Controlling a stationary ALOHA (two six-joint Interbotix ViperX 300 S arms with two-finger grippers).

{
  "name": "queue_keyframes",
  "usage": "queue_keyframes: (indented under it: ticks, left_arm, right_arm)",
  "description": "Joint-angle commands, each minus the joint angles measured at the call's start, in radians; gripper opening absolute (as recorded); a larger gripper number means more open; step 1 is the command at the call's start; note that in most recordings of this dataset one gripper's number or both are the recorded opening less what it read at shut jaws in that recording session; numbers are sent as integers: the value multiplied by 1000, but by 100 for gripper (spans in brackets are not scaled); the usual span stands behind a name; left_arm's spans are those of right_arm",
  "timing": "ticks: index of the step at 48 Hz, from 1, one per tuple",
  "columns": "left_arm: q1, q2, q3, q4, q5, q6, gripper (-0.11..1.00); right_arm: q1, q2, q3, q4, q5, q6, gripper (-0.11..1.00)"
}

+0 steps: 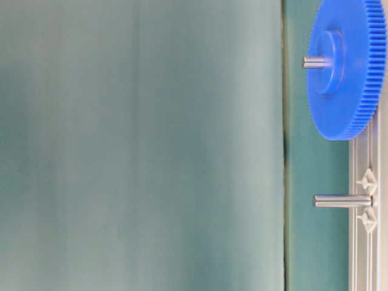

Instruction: Insert the large gear onto the shaft.

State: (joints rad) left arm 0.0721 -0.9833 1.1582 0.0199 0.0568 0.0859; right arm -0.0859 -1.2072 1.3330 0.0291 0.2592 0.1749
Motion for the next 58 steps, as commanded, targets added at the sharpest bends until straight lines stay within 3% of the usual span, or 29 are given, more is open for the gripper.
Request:
queue_keyframes:
  ticks: [1,19,58]
  left_arm:
    - [-2,-41,14,2,-9,-2,82]
    - [0,-91,74,2,5,-2,75]
    - [0,-115,98,2,6,-3,75]
  right_arm:
    - [-3,8,-8,0,-12,8,49]
    - [-5,6,5,-2,-28,9,49]
    - [-5,-9,18,-2,-40,11,49]
